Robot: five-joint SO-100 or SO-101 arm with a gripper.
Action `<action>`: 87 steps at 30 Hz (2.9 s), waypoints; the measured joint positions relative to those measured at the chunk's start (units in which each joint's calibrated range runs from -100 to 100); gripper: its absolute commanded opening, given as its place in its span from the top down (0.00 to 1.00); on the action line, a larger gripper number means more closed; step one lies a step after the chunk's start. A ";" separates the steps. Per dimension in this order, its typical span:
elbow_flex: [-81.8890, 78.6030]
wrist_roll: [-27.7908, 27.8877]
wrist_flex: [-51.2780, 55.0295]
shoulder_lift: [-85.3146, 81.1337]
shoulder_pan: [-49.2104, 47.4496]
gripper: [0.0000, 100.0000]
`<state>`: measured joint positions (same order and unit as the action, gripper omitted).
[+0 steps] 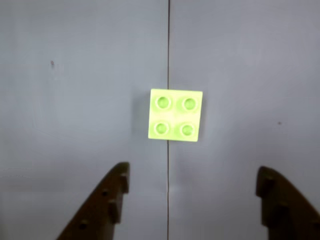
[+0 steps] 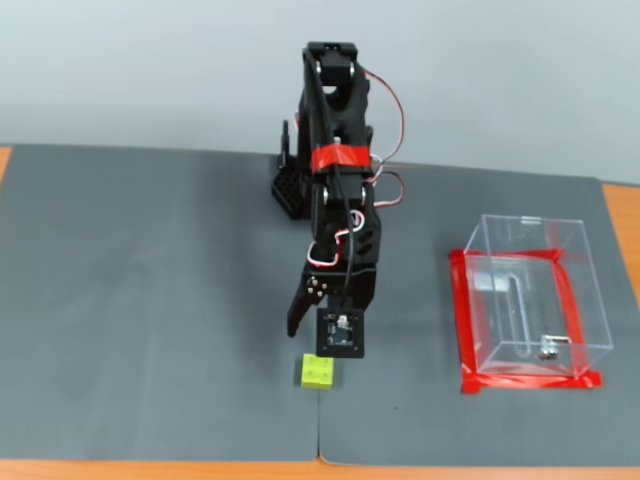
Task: Pick the green lego block and place it into the transparent box
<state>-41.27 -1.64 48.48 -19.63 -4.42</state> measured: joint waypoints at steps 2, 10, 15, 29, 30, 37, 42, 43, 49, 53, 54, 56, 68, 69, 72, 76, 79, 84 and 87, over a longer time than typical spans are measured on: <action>0.00 0.00 -1.04 0.93 0.00 0.71; 0.00 0.00 -3.64 5.10 0.00 0.71; 2.25 0.00 -4.16 7.90 -0.22 0.71; 7.18 -1.07 -4.25 14.87 -3.32 0.71; 7.18 -1.07 -4.25 14.87 -3.32 0.71; 7.18 -1.07 -4.25 15.55 -3.02 0.70; 7.18 -1.03 -4.25 17.67 -2.21 0.70; 7.18 -1.03 -4.25 18.01 -2.14 0.70; 7.18 -0.98 -4.77 19.20 -2.21 0.70; 7.18 -0.83 -6.07 20.39 -1.99 0.70; 7.18 -0.83 -6.07 20.73 -1.77 0.70; 7.18 -0.83 -6.07 20.90 -1.33 0.70; 7.27 -0.93 -8.67 23.02 -1.33 0.70; 7.27 -0.93 -8.85 23.19 -1.33 0.70; 7.27 -0.93 -8.93 23.62 -1.40 0.70; 7.27 -0.93 -8.93 23.87 -1.40 0.71; 7.27 -0.93 -8.93 23.87 -1.47 0.71; 7.27 -0.93 -8.93 23.87 -1.47 0.71; 7.27 -0.93 -8.93 23.87 -1.47 0.74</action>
<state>-33.99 -2.56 39.55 4.25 -5.90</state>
